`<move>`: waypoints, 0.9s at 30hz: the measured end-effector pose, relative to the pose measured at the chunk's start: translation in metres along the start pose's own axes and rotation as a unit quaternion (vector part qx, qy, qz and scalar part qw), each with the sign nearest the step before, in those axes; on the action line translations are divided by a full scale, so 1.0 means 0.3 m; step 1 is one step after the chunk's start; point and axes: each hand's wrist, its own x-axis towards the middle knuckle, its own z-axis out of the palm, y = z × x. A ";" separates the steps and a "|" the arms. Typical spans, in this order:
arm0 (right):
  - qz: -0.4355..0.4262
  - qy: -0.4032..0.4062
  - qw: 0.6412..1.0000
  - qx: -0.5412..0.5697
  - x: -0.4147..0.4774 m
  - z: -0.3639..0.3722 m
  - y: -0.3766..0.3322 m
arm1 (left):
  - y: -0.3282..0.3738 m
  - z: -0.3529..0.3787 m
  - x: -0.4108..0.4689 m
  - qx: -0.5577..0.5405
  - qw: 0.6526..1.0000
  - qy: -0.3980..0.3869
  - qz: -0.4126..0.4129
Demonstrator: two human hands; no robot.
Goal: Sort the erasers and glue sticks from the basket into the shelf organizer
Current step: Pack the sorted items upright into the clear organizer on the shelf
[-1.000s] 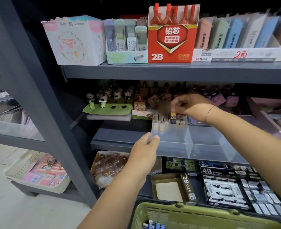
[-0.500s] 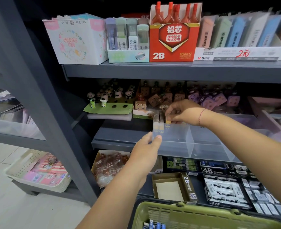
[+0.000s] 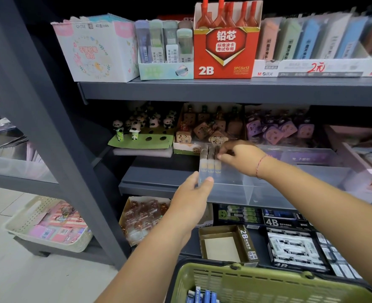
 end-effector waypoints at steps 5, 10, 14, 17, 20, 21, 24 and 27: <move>-0.013 -0.008 1.000 -0.021 -0.021 -0.020 -0.004 | -0.036 0.003 0.004 -0.020 1.000 0.011 0.021; -0.031 0.054 0.998 0.026 -0.116 -0.002 -0.009 | -0.165 0.002 -0.018 0.110 0.990 0.070 0.060; -0.036 0.227 0.927 0.295 -0.423 0.054 -0.042 | -0.350 -0.021 -0.068 0.212 0.971 0.098 0.047; 0.084 0.149 0.892 0.419 -0.670 0.304 0.003 | -0.532 -0.043 -0.117 0.283 0.954 0.095 -0.002; 0.313 -0.051 0.830 0.459 -0.837 0.594 0.114 | -0.663 -0.029 -0.185 0.297 0.951 0.040 -0.081; 0.389 -0.104 0.788 0.466 -0.871 0.661 0.149 | -0.688 -0.019 -0.200 0.299 0.949 0.035 -0.091; 0.497 -0.165 0.689 0.502 -0.925 0.805 0.232 | -0.707 0.001 -0.210 0.321 0.942 0.065 -0.074; 0.504 -0.156 0.663 0.532 -0.911 0.893 0.243 | -0.716 0.006 -0.203 0.329 0.939 0.079 -0.059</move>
